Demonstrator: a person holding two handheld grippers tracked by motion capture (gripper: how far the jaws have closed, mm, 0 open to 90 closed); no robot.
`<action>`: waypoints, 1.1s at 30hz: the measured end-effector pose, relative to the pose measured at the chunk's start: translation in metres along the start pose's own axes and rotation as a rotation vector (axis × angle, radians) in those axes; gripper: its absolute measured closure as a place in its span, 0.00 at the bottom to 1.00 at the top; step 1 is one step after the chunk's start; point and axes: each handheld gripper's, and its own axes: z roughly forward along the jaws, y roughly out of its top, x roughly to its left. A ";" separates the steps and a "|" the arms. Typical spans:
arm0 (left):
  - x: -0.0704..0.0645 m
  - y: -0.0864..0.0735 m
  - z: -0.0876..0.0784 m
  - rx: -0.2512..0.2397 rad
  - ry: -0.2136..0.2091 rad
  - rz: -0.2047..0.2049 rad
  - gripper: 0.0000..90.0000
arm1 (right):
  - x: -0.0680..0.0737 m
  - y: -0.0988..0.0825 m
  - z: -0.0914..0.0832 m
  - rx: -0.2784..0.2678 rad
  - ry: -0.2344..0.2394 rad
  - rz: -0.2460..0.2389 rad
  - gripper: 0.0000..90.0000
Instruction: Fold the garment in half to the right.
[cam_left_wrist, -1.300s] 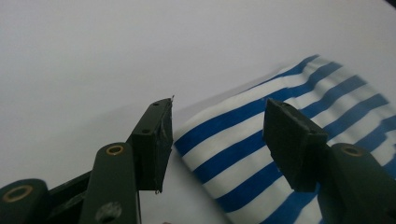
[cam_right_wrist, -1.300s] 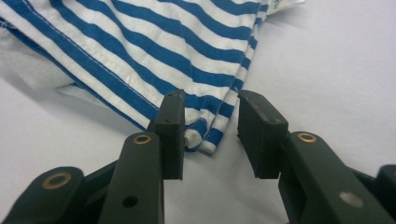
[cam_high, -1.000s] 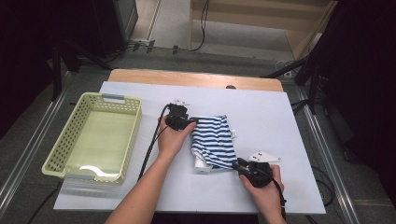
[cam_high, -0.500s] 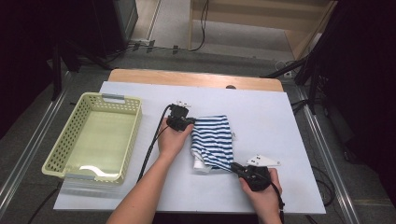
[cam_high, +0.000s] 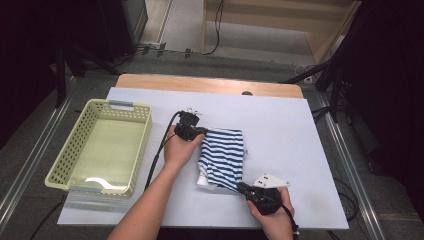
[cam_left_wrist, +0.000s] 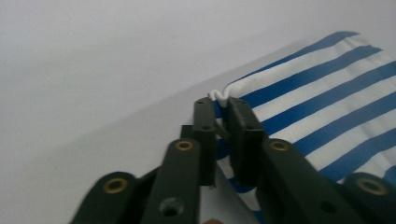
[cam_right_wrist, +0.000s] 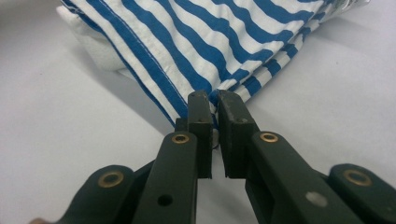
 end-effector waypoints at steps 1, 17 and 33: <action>0.000 -0.001 -0.002 -0.013 -0.010 -0.011 0.77 | -0.002 -0.001 0.000 0.001 0.003 0.003 0.87; -0.022 -0.023 -0.039 -0.194 -0.119 0.012 0.14 | -0.009 0.005 -0.014 -0.076 0.021 -0.060 0.00; -0.044 -0.051 -0.057 -0.239 -0.168 0.060 0.00 | -0.023 0.013 -0.027 -0.151 0.017 -0.054 0.00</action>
